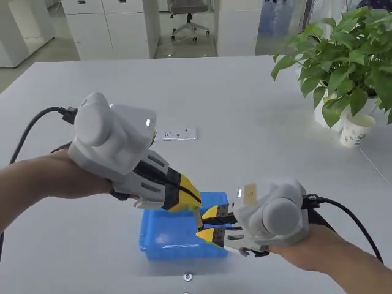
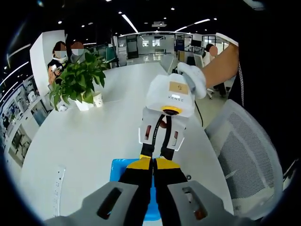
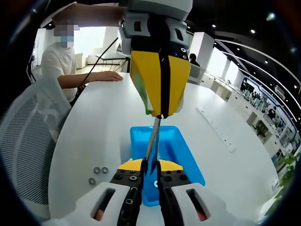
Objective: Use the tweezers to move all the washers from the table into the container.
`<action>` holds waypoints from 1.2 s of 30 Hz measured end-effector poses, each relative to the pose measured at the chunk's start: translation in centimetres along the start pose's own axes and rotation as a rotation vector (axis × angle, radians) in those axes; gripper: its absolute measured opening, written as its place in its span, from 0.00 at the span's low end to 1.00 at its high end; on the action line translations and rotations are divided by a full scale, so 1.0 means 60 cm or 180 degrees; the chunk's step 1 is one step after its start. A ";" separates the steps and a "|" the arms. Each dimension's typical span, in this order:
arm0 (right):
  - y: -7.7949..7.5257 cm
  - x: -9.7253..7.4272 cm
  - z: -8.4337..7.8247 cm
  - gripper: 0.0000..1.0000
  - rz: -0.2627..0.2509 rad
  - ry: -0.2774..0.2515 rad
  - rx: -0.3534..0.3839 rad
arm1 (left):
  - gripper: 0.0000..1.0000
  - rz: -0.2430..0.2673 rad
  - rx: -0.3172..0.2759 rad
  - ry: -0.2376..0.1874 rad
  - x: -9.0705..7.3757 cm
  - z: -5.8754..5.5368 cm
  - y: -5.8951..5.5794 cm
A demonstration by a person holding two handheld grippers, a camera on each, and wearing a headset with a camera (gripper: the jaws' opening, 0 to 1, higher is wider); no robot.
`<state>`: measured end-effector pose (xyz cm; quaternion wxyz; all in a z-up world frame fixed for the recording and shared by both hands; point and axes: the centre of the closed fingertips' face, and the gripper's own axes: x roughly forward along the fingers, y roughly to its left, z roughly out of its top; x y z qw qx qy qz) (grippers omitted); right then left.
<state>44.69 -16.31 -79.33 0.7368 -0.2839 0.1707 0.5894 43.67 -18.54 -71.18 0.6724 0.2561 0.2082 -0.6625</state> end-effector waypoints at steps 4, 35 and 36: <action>0.013 -0.003 0.000 0.11 0.0030 0.0014 -0.0018 | 0.03 -0.0028 -0.0003 0.0012 0.000 -0.001 -0.013; 0.142 0.001 -0.052 0.11 0.0305 0.0139 0.0191 | 0.03 -0.0291 -0.0150 0.0090 0.042 -0.051 -0.119; 0.145 0.001 -0.054 0.11 0.0310 0.0143 0.0195 | 0.03 -0.0293 -0.0156 0.0094 0.043 -0.054 -0.121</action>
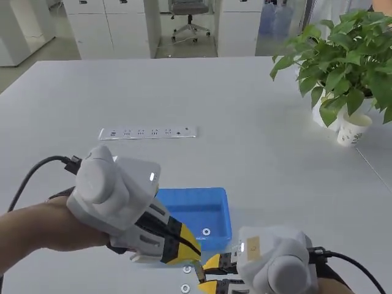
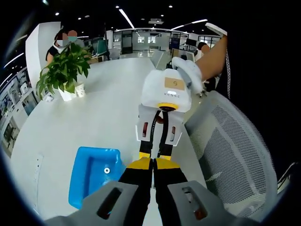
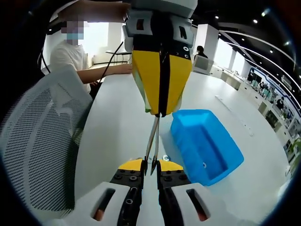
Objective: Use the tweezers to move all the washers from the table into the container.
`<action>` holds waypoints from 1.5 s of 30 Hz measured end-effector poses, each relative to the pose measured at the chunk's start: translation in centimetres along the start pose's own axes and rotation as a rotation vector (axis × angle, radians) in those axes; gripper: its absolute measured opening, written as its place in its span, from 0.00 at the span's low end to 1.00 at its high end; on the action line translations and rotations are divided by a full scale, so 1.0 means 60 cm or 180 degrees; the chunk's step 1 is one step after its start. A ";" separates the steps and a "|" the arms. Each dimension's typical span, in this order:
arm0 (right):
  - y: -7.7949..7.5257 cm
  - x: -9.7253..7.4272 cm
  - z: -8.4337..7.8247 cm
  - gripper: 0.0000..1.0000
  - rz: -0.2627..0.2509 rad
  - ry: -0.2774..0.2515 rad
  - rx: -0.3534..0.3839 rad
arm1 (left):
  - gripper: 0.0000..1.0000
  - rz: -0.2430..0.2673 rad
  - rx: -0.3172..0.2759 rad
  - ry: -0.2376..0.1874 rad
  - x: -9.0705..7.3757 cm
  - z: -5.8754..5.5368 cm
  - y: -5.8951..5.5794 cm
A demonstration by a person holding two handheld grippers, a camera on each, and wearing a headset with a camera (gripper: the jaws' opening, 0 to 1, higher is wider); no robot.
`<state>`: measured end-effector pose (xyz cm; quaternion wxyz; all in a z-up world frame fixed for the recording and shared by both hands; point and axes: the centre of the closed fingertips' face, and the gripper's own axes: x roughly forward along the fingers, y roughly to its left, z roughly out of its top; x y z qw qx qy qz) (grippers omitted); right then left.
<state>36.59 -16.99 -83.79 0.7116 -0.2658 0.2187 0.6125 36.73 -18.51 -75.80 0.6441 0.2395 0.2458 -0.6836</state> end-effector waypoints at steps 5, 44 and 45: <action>0.017 0.005 -0.008 0.11 0.0053 0.0023 0.0028 | 0.03 -0.0021 -0.0050 0.0012 0.007 -0.011 -0.015; 0.044 0.020 -0.015 0.11 0.0190 0.0104 0.0006 | 0.03 -0.0049 0.0034 0.0209 0.020 -0.022 -0.042; 0.045 0.020 -0.015 0.11 0.0193 0.0108 0.0014 | 0.03 -0.0052 0.0033 0.0218 0.021 -0.024 -0.041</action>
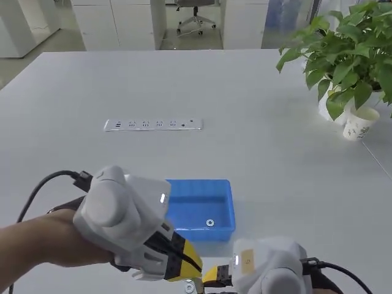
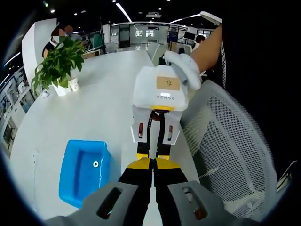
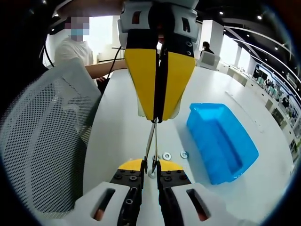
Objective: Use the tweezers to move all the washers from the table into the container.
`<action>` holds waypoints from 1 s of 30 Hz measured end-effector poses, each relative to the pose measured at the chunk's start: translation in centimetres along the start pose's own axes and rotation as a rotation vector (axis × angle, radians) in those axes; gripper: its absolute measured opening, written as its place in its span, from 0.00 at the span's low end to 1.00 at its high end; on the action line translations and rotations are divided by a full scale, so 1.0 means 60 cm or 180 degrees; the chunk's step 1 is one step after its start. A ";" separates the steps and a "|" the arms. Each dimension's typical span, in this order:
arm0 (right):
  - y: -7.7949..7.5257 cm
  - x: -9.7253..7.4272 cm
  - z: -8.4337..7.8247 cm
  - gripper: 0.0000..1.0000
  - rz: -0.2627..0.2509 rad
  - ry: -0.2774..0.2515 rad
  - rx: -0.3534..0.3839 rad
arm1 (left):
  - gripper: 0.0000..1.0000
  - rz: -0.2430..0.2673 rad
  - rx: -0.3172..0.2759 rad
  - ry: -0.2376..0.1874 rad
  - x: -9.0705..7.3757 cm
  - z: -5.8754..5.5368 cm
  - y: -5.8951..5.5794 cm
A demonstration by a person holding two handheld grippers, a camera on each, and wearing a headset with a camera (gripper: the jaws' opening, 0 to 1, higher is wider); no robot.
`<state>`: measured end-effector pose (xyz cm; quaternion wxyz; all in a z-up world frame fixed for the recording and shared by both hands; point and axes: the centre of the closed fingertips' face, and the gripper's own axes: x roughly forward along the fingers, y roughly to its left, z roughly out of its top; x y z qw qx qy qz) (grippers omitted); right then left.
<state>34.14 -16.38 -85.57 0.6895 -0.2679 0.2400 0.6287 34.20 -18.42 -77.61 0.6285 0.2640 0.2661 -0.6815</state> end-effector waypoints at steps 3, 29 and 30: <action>0.002 0.001 -0.003 0.11 0.0011 0.0019 -0.0005 | 0.03 -0.0011 0.0005 0.0012 0.002 -0.001 -0.001; -0.002 0.001 -0.010 0.12 0.0019 0.0076 0.0040 | 0.03 -0.0052 0.0047 0.0041 0.012 0.007 0.003; -0.002 0.001 -0.011 0.12 0.0018 0.0082 0.0048 | 0.03 -0.0052 0.0047 0.0042 0.011 0.006 0.003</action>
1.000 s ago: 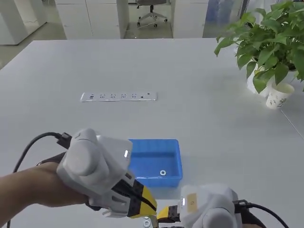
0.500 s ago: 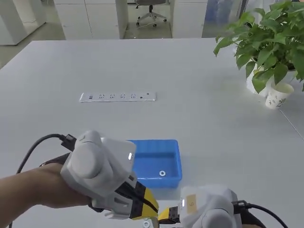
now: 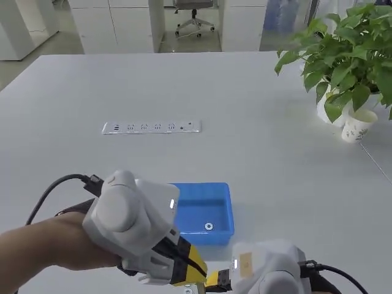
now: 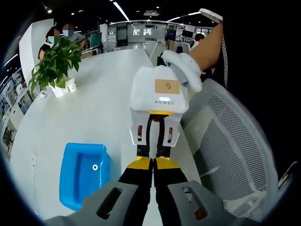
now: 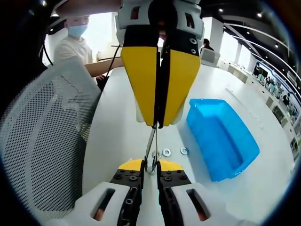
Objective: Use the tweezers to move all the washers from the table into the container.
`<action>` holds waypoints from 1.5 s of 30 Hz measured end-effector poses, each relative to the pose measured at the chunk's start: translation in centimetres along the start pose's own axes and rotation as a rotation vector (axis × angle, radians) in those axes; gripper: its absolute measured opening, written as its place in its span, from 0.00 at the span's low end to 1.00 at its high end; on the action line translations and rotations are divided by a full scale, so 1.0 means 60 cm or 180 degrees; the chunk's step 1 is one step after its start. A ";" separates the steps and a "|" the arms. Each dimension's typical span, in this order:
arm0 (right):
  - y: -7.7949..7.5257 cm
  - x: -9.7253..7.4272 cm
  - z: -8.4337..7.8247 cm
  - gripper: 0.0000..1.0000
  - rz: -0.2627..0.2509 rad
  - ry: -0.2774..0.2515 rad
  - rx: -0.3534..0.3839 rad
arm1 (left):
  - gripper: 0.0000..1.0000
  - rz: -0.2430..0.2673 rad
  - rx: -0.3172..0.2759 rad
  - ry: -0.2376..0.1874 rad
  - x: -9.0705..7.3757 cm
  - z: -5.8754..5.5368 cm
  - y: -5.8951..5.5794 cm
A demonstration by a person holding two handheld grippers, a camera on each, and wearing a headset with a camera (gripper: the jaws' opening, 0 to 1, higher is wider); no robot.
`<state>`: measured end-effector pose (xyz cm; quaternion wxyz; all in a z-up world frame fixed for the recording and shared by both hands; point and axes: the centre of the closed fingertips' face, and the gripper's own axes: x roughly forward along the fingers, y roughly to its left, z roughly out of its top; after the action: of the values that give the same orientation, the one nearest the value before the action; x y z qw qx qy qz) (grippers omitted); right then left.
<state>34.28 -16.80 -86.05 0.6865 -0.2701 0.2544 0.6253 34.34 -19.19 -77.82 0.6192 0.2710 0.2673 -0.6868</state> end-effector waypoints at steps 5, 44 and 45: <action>0.000 -0.001 -0.004 0.11 0.0004 0.0021 0.0043 | 0.03 -0.0002 -0.0002 0.0005 0.000 -0.001 0.000; 0.000 -0.001 -0.006 0.11 -0.0023 0.0046 0.0099 | 0.03 0.0007 -0.0039 0.0030 0.003 0.001 0.007; 0.000 -0.001 -0.006 0.11 -0.0022 0.0046 0.0103 | 0.03 0.0006 -0.0039 0.0031 0.004 0.001 0.007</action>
<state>34.28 -17.09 -86.28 0.6912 -0.2644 0.2684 0.6167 34.75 -19.45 -77.93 0.6202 0.2708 0.2743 -0.6832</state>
